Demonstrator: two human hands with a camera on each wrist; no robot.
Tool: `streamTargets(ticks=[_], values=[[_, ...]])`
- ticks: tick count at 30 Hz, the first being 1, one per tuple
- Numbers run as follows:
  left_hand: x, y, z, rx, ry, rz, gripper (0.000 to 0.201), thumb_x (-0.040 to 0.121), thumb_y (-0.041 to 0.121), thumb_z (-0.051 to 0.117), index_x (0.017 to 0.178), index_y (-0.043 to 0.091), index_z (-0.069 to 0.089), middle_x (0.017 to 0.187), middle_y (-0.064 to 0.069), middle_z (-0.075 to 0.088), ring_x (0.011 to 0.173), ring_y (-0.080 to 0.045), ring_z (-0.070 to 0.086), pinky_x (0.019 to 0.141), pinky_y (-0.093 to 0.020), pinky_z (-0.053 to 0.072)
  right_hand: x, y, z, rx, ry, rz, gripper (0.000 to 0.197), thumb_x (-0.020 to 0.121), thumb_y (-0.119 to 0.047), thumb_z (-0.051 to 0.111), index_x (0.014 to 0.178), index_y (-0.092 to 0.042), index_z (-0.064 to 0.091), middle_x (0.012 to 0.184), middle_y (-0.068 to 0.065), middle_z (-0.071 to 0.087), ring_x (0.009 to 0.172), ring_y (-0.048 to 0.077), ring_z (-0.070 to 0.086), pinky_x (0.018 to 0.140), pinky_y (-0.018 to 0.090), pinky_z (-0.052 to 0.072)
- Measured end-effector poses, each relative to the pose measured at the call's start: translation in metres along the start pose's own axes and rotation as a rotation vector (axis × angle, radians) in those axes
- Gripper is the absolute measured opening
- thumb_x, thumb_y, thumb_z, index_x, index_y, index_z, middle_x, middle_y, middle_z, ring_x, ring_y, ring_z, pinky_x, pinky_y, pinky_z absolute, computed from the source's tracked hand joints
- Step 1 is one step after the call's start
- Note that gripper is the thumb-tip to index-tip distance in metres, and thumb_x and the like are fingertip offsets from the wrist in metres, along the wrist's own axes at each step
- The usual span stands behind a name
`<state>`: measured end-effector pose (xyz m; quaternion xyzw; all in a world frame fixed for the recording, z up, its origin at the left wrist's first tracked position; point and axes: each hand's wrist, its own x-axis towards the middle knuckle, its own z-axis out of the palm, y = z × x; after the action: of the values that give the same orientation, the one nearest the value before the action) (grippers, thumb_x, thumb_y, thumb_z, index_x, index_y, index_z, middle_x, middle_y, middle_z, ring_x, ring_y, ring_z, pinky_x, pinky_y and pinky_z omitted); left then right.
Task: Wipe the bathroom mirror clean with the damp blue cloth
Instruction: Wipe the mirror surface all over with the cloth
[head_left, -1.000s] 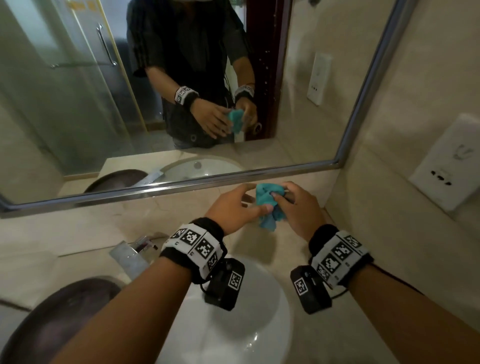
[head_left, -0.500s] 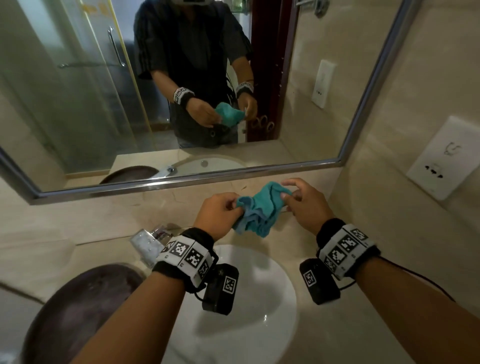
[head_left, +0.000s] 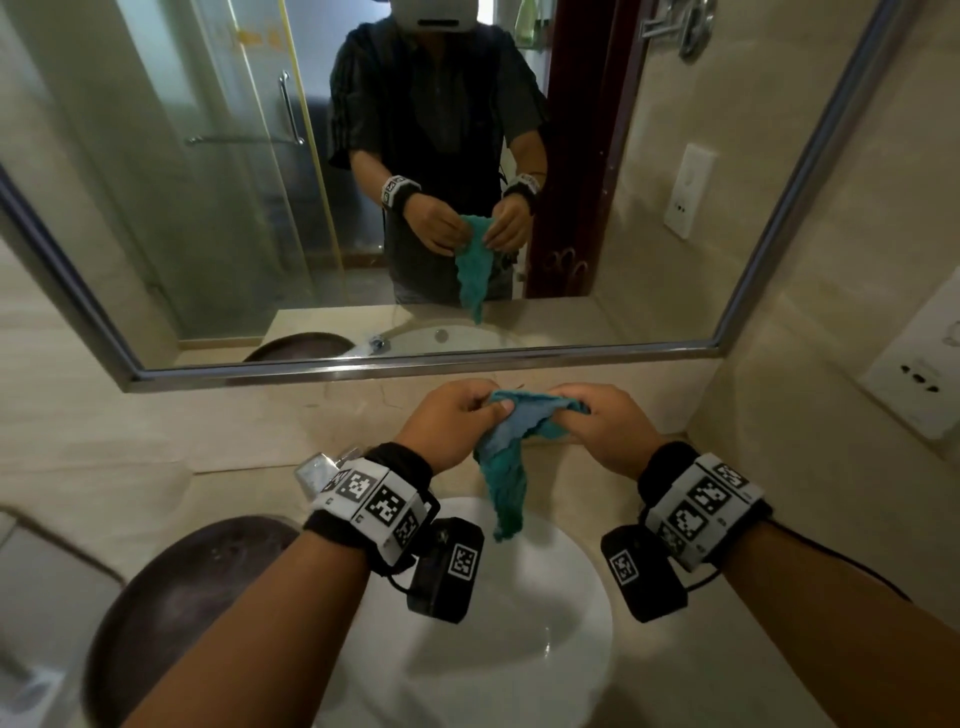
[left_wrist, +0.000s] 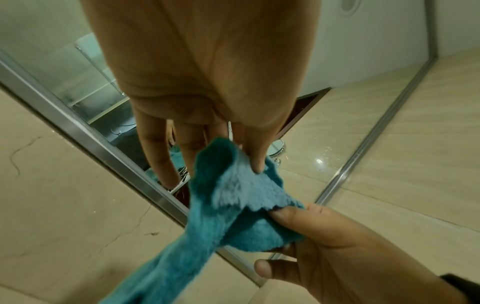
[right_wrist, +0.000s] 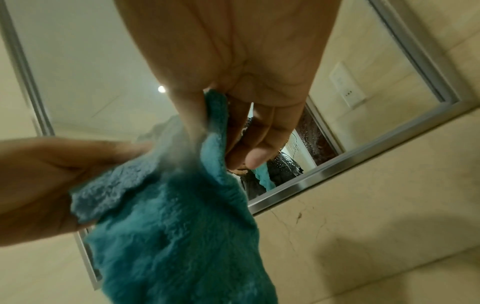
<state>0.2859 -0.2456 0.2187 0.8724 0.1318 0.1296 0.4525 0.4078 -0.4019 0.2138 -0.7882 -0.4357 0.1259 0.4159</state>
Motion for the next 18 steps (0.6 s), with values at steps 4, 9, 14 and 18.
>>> streamTargets(ticks=[4,9,14,18], values=[[-0.001,-0.004,-0.004,-0.092,-0.022,-0.049,0.03,0.095,0.021,0.053,0.08,-0.004,0.063,0.071,-0.012,0.061,0.065,-0.019,0.054,0.071,-0.045,0.05,0.004,-0.003,-0.002,0.0,0.164,0.055,0.006,0.084,-0.013,0.063,0.087,-0.008,0.064,0.076,0.005,0.064,0.072,0.02,0.059,0.071,0.038,0.051],[0.0,-0.001,-0.004,-0.204,0.013,-0.078,0.028,0.087,0.027,0.055,0.073,0.004,0.064,0.069,-0.01,0.061,0.067,-0.02,0.055,0.073,-0.046,0.051,0.009,-0.02,0.001,0.189,0.036,0.257,0.014,0.09,-0.022,0.058,0.094,-0.009,0.06,0.083,0.011,0.069,0.068,0.017,0.065,0.064,0.032,0.054],[0.001,0.007,-0.002,-0.163,-0.042,-0.053,0.017,0.094,0.016,0.053,0.09,0.014,0.07,0.088,-0.009,0.071,0.082,-0.019,0.067,0.082,-0.034,0.054,0.014,-0.029,0.011,0.468,-0.12,0.249,0.02,0.088,-0.026,0.062,0.107,-0.02,0.06,0.1,0.004,0.07,0.091,0.02,0.067,0.079,0.038,0.056],[-0.002,0.0,-0.013,-0.182,-0.001,-0.095,0.019,0.095,0.018,0.049,0.093,0.008,0.065,0.097,-0.02,0.067,0.093,-0.034,0.063,0.09,-0.052,0.049,0.018,-0.017,0.005,0.381,-0.085,0.105,0.024,0.086,0.003,0.057,0.098,-0.017,0.064,0.093,0.011,0.068,0.091,0.03,0.065,0.085,0.044,0.053]])
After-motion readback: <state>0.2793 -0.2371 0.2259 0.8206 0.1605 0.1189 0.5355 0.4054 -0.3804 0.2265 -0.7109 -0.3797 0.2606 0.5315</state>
